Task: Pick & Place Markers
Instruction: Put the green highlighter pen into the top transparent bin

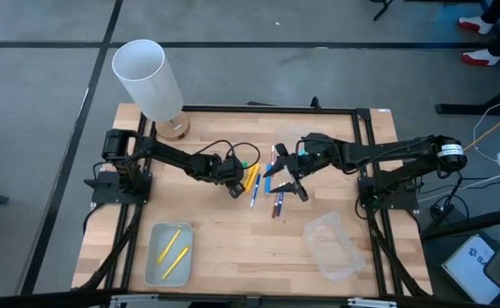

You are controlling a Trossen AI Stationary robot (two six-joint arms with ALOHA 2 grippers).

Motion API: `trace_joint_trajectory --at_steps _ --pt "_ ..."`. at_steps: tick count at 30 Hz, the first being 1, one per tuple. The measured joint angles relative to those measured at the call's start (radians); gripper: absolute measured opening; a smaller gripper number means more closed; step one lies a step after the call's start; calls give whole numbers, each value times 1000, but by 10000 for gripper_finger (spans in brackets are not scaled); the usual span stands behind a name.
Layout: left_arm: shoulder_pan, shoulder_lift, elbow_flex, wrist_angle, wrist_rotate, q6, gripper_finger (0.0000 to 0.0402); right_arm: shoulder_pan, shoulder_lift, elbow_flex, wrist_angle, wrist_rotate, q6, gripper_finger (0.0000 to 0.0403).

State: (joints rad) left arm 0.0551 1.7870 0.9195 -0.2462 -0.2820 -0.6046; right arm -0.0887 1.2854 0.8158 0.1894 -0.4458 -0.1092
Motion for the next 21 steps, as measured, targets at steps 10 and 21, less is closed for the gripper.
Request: trace_joint_trajectory --at_steps 10,21 --pt "0 -3 4 -73 -1 1 118 0 0 0 8 0 -4 255" --pt "-1 -13 1 -91 -16 45 61 0 0 0 8 0 -5 255"
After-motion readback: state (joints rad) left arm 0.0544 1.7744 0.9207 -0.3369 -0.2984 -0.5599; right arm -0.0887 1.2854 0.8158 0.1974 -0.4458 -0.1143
